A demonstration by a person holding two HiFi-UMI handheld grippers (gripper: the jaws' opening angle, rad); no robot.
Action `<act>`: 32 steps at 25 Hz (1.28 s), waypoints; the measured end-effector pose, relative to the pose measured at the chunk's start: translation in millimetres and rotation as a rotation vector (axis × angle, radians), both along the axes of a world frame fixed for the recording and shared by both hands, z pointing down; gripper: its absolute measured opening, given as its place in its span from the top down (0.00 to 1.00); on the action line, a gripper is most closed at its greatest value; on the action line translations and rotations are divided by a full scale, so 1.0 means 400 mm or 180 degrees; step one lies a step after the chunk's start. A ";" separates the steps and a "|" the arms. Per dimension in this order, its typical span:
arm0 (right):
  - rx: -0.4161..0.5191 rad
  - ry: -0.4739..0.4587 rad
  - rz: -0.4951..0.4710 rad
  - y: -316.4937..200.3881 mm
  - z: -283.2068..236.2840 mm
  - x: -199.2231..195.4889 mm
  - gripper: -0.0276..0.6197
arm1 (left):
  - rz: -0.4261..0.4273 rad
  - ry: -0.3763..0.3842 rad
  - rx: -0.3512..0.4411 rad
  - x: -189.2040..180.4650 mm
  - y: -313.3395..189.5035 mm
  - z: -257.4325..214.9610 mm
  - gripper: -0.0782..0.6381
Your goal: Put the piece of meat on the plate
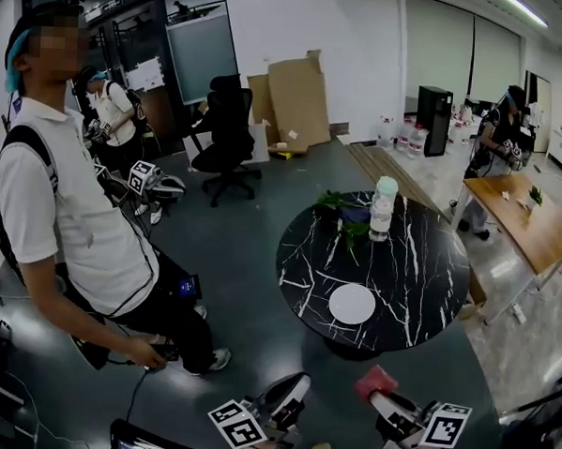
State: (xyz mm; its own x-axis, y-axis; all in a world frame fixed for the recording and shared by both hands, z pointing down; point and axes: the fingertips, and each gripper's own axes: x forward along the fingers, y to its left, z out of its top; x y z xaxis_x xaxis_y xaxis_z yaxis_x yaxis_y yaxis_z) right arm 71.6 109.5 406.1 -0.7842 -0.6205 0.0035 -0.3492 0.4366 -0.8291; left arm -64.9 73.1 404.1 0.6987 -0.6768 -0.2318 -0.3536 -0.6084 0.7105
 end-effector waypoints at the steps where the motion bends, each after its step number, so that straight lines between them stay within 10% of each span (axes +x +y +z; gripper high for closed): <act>1: -0.0008 0.0012 0.0006 -0.010 0.001 -0.003 0.83 | 0.0011 -0.0002 0.0007 -0.002 -0.014 -0.001 0.88; 32: -0.0518 -0.0031 -0.0327 -0.510 0.170 0.027 0.83 | -0.0088 -0.0259 -0.0055 0.091 -0.516 0.072 0.88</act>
